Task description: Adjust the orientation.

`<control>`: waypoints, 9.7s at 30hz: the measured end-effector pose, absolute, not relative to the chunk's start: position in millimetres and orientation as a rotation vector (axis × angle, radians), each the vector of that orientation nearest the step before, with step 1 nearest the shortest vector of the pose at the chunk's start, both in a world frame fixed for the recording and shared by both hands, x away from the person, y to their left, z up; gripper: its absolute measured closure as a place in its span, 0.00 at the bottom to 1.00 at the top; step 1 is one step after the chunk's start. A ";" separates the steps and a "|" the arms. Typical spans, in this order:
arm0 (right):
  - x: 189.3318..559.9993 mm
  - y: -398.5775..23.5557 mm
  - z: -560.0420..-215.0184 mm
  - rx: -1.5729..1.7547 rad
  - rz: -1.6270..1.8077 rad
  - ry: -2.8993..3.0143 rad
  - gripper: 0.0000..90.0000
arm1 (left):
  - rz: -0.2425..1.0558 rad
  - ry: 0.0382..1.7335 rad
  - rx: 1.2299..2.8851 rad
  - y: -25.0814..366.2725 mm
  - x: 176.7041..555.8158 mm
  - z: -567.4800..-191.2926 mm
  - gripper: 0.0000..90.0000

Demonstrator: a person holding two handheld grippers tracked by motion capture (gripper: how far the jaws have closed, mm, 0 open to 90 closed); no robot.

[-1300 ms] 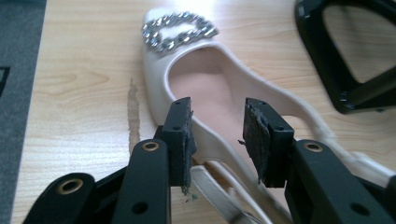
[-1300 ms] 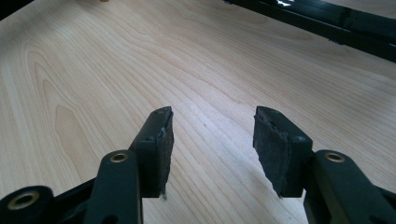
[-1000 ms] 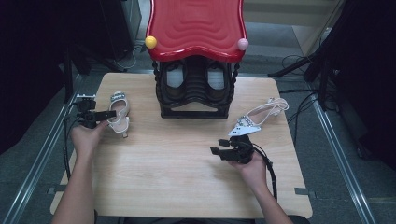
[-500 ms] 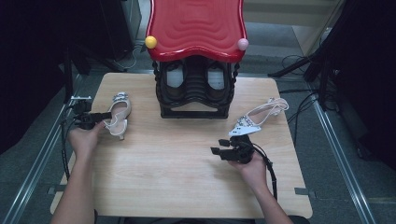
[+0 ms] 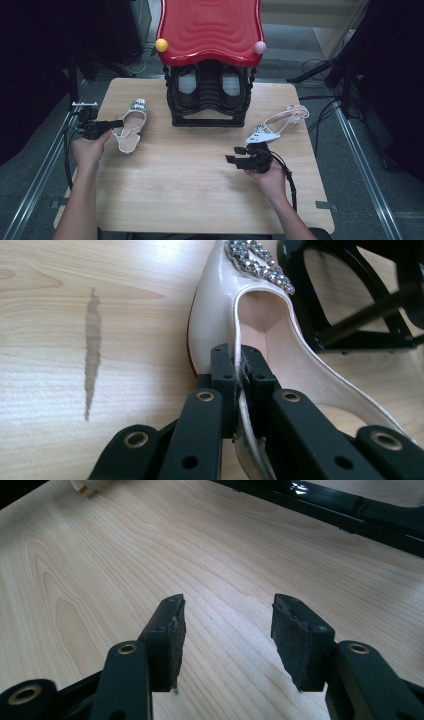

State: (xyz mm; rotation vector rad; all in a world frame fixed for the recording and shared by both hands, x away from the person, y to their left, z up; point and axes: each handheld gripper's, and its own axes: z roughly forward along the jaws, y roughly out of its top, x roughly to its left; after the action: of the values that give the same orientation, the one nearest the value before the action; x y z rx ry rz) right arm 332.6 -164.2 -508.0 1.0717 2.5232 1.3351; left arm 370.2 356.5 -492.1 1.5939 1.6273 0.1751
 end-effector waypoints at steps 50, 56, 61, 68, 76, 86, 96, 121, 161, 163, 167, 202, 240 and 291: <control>331.7 -156.7 -508.4 1.075 1.343 2.513 0.54 | -0.158 1.204 1.903 185.1 327.0 -497.6 0.96; 326.5 -158.4 -510.1 1.084 1.331 2.500 0.54 | -0.169 1.190 1.939 166.5 336.4 -505.4 0.96; 322.5 -156.9 -512.9 1.093 1.314 2.502 0.55 | -0.185 1.195 1.945 160.6 346.5 -513.2 0.96; 321.0 -146.3 -517.5 1.093 1.300 2.491 0.56 | -0.138 1.199 1.977 156.9 348.8 -516.3 0.94; 316.7 -133.2 -519.7 1.090 1.308 2.454 0.95 | -0.092 1.178 1.973 163.8 343.8 -501.9 0.76; 318.8 -111.1 -529.7 1.062 1.294 2.530 1.00 | -0.003 1.176 1.999 180.9 331.7 -488.5 0.58; 328.9 -104.0 -531.5 1.050 1.284 2.560 1.00 | -0.112 1.138 1.921 191.8 317.6 -476.8 0.51; 362.0 -101.0 -531.8 1.122 1.304 2.569 1.00 | 0.050 1.224 1.916 222.0 303.2 -487.2 0.48; 353.8 -228.3 -502.6 1.336 1.288 2.306 1.00 | 0.110 1.182 1.927 218.6 337.3 -501.4 0.44; 356.4 -234.5 -502.2 1.343 1.276 2.297 1.00 | 0.112 1.179 1.924 219.5 336.0 -500.6 0.44; 362.3 -247.9 -505.0 1.354 1.251 2.293 1.00 | 0.126 1.179 1.923 220.7 333.9 -500.6 0.44; 415.1 -239.9 -523.8 1.428 1.181 2.294 1.00 | 0.156 1.193 1.928 232.8 316.4 -502.2 0.43; 414.9 -342.0 -485.2 1.600 1.195 1.994 1.00 | 0.170 1.206 1.932 237.7 306.2 -504.6 0.43; 379.1 -292.8 -484.2 1.573 1.180 2.138 0.92 | 0.115 1.151 1.971 216.2 336.1 -507.3 0.43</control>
State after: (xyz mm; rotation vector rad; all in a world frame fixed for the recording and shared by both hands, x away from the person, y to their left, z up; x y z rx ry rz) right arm 379.1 -292.8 -484.2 1.5732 2.1381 1.1797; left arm 336.1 216.2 -507.3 1.9708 1.1513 0.1153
